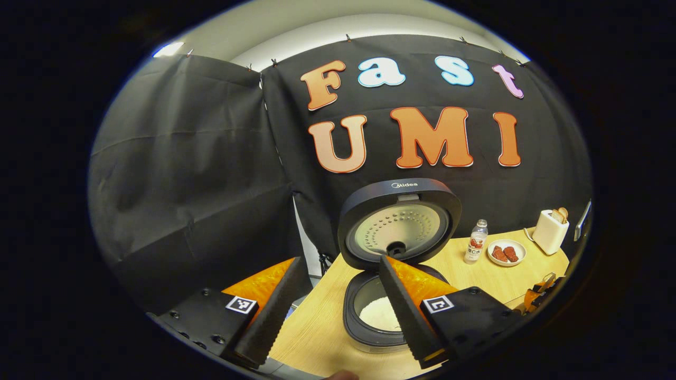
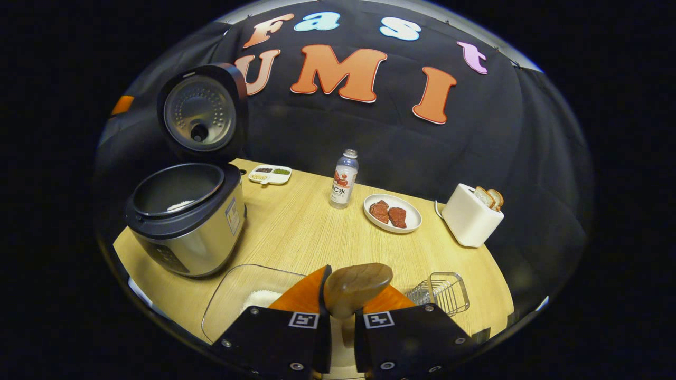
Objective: Close the left gripper, press the button to open the rice cooker; take a wooden spoon from the chopstick holder with the right hand, scoop a spoonful of rice and pour it into the rice cooker, then put the wooden spoon back into the chopstick holder.
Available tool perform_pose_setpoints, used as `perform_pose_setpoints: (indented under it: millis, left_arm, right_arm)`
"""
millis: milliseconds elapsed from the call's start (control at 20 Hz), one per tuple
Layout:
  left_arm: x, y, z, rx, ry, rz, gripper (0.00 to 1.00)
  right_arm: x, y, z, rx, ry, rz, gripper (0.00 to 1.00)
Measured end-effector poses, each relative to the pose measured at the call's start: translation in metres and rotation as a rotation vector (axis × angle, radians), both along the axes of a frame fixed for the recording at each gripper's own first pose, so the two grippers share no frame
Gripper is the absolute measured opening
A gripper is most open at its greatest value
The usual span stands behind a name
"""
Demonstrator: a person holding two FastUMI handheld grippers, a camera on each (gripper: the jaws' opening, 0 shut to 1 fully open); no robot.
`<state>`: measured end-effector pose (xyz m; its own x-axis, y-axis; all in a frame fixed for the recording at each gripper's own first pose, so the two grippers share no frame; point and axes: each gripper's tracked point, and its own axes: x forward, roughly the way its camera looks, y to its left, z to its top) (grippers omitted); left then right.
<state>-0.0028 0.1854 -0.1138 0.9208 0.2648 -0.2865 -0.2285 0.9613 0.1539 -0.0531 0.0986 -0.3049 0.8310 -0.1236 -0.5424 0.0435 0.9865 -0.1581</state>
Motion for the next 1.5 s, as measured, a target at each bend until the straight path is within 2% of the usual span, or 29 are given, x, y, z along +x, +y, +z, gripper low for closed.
perform_pose_setpoints:
  millis: [100, 250, 450, 700, 800, 850, 900, 1200, 1350, 1500]
  left_arm:
    - [-0.002, 0.002, -0.002, 0.010, 0.005, -0.002, 0.96]
    - [-0.005, 0.002, -0.010, -0.010, 0.035, 0.000, 0.99]
    - [-0.005, 0.008, -0.012, -0.004, 0.040, 0.000, 0.97]
    - [-0.002, 0.009, -0.019, -0.004, 0.054, -0.012, 0.96]
    - [-0.002, 0.007, -0.022, -0.007, 0.066, -0.023, 0.99]
    - [-0.002, 0.008, -0.021, -0.002, 0.069, -0.025, 0.99]
    - [-0.001, 0.009, -0.022, 0.001, 0.069, -0.024, 0.96]
    - [0.000, 0.014, -0.026, -0.010, 0.074, -0.018, 0.99]
    - [-0.001, 0.012, -0.026, -0.014, 0.076, -0.018, 0.96]
    - [0.000, 0.009, -0.026, -0.013, 0.079, -0.023, 0.99]
  right_arm:
    - [-0.003, 0.007, -0.007, 0.034, 0.009, -0.005, 0.17]
    - [-0.001, 0.022, -0.017, 0.204, 0.032, -0.074, 0.17]
    - [-0.003, 0.027, -0.014, 0.256, 0.036, -0.103, 0.17]
    - [0.000, 0.042, -0.017, 0.430, 0.071, -0.127, 0.17]
    - [0.000, 0.044, -0.018, 0.484, 0.085, -0.138, 0.17]
    - [0.002, 0.044, -0.018, 0.515, 0.090, -0.147, 0.13]
    - [0.003, 0.046, -0.019, 0.553, 0.099, -0.156, 0.17]
    - [0.009, 0.042, -0.023, 0.694, 0.128, -0.198, 0.17]
    - [0.010, 0.040, -0.025, 0.801, 0.133, -0.225, 0.17]
    - [0.009, 0.039, -0.027, 0.888, 0.141, -0.234, 0.17]
